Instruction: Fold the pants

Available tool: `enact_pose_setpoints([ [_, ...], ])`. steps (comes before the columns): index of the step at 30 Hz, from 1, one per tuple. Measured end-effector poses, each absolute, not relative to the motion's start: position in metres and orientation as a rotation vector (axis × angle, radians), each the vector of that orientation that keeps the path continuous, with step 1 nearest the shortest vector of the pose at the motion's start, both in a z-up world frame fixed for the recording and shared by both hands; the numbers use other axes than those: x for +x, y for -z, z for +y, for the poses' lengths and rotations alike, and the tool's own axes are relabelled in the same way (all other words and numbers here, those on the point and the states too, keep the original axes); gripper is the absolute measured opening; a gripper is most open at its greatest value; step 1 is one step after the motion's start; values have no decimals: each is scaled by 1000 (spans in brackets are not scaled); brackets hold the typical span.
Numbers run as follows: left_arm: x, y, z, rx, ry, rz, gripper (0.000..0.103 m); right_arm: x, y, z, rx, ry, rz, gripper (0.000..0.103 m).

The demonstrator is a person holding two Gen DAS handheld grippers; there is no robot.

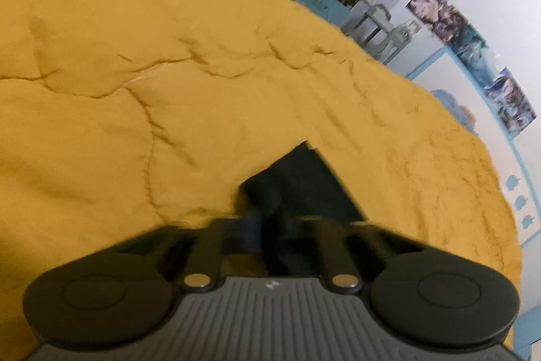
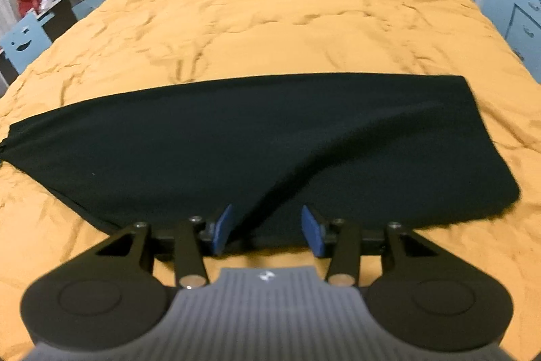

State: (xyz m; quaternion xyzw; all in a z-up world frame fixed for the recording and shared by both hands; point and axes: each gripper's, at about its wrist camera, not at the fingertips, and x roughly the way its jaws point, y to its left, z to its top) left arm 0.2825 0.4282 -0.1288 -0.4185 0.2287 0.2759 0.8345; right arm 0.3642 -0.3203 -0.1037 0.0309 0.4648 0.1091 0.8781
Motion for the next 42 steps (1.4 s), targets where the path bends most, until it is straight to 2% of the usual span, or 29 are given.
enact_pose_setpoints([
  [7, 287, 32, 355, -619, -424, 376, 4, 358, 107, -335, 128, -231, 956, 43],
  [11, 306, -27, 268, -448, -282, 343, 4, 353, 107, -336, 157, -256, 945, 43],
  [16, 330, -60, 152, -295, -122, 353, 4, 344, 107, -349, 188, -255, 948, 43],
  [21, 346, -27, 46, -125, 7, 457, 4, 338, 110, -374, 223, -224, 952, 43],
  [27, 349, 82, -42, 21, 153, 779, 5, 327, 110, -409, 252, -201, 961, 43],
  [29, 345, 106, -48, 6, 177, 868, 10, 324, 107, -425, 259, -183, 953, 42],
  [30, 344, 112, -44, -16, 192, 892, 17, 323, 106, -434, 269, -173, 949, 43],
  [32, 342, 114, -31, -109, 221, 907, 23, 323, 104, -458, 302, -136, 941, 43],
  [36, 336, 95, -16, -178, 243, 888, 23, 330, 107, -510, 477, -51, 924, 43],
  [42, 330, 90, -11, -375, 264, 942, 23, 350, 139, -564, 918, 33, 918, 44],
])
